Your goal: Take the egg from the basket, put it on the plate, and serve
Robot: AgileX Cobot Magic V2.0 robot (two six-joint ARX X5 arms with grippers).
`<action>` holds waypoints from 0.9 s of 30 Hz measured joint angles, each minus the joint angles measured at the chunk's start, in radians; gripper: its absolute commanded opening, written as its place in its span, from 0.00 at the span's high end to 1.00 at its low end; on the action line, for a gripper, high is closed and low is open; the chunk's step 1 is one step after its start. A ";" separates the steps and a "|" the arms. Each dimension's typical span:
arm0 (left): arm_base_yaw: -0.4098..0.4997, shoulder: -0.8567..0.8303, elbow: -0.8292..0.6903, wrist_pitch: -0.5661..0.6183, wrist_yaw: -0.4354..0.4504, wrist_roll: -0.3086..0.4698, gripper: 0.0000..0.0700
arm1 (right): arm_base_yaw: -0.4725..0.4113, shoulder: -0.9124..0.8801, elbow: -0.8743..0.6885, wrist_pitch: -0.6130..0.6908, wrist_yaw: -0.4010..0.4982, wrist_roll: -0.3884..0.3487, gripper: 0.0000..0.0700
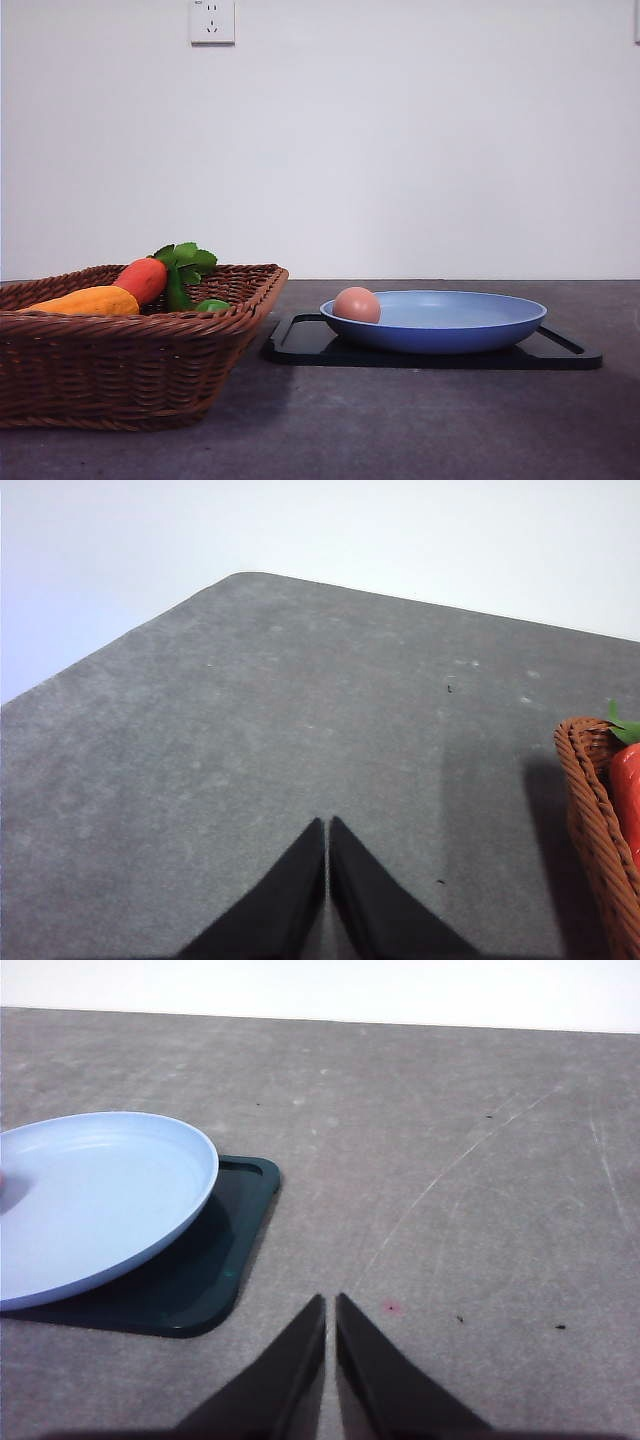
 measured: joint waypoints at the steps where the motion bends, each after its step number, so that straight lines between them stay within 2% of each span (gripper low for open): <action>1: 0.000 0.000 0.000 0.000 0.000 0.000 1.00 | 0.000 0.000 0.000 0.000 0.000 0.000 1.00; 27: 0.000 0.000 0.000 0.000 0.000 0.000 1.00 | 0.000 0.000 0.000 0.000 0.000 0.000 1.00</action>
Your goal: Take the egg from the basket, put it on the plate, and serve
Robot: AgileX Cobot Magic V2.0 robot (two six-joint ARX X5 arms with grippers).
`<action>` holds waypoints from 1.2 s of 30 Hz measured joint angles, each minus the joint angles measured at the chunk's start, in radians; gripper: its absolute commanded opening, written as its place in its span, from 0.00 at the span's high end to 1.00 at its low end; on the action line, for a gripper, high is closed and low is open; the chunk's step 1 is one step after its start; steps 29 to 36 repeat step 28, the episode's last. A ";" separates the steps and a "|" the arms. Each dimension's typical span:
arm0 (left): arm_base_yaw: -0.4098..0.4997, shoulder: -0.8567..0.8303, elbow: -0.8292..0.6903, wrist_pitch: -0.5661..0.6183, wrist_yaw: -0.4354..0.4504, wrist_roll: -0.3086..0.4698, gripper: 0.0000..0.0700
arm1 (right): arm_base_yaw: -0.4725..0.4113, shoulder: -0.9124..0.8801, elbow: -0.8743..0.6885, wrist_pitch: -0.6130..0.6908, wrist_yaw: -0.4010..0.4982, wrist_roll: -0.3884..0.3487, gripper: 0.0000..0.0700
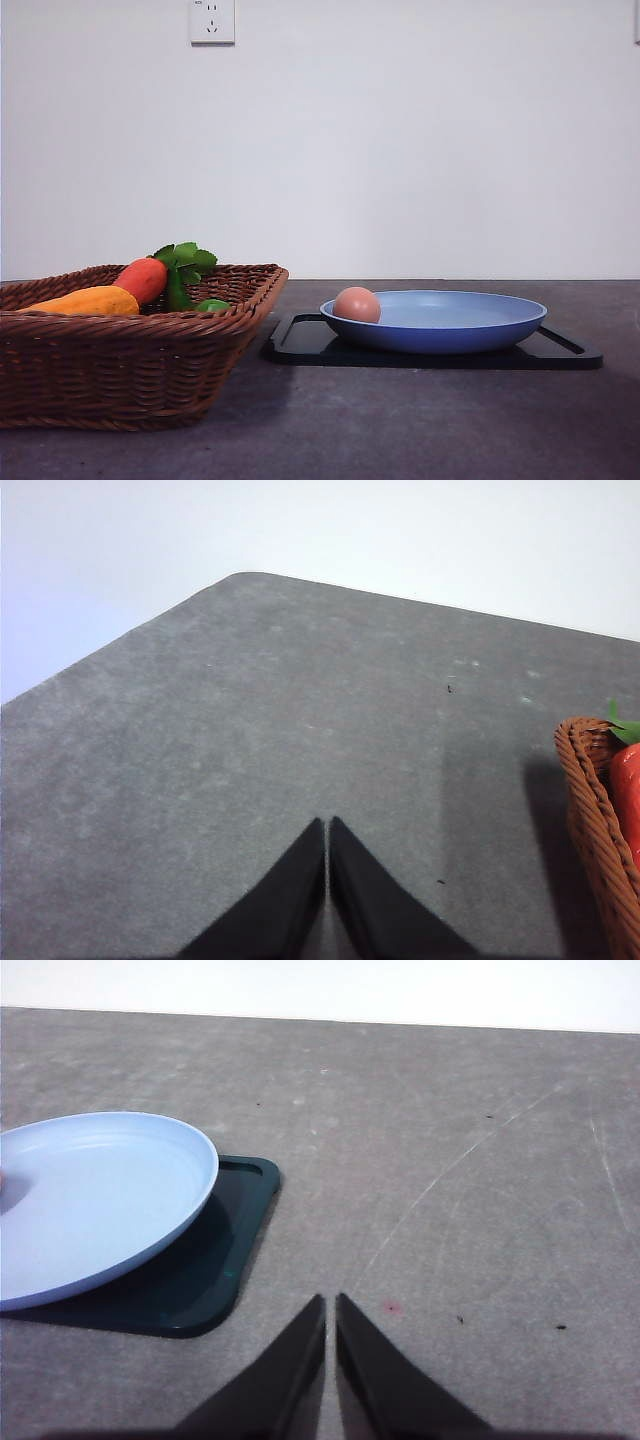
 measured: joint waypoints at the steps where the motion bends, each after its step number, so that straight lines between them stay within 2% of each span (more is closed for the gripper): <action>1: 0.000 0.000 0.000 0.000 0.000 0.000 1.00 | 0.000 0.000 0.000 0.000 0.000 0.000 1.00; 36: 0.000 0.000 0.000 0.000 0.000 0.000 1.00 | 0.000 0.000 0.000 0.000 0.000 0.000 1.00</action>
